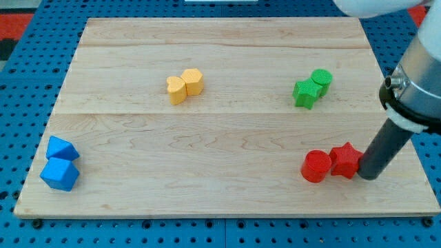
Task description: Nudge the red blocks left a bit
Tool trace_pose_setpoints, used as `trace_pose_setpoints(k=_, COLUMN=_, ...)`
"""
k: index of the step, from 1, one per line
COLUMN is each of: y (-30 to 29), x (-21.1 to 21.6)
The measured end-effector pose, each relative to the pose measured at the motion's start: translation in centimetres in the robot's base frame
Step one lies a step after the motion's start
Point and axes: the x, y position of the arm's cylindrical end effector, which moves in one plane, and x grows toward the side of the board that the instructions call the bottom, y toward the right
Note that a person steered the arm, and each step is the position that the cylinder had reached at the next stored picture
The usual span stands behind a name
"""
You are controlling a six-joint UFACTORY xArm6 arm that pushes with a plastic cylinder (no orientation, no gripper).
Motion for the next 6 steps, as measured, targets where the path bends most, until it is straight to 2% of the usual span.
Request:
trace_pose_setpoints(k=2, y=2.4, x=-1.8)
trace_pose_setpoints(k=5, y=-9.8, x=2.1)
trace_pose_setpoints(k=6, y=-14.0, x=2.1)
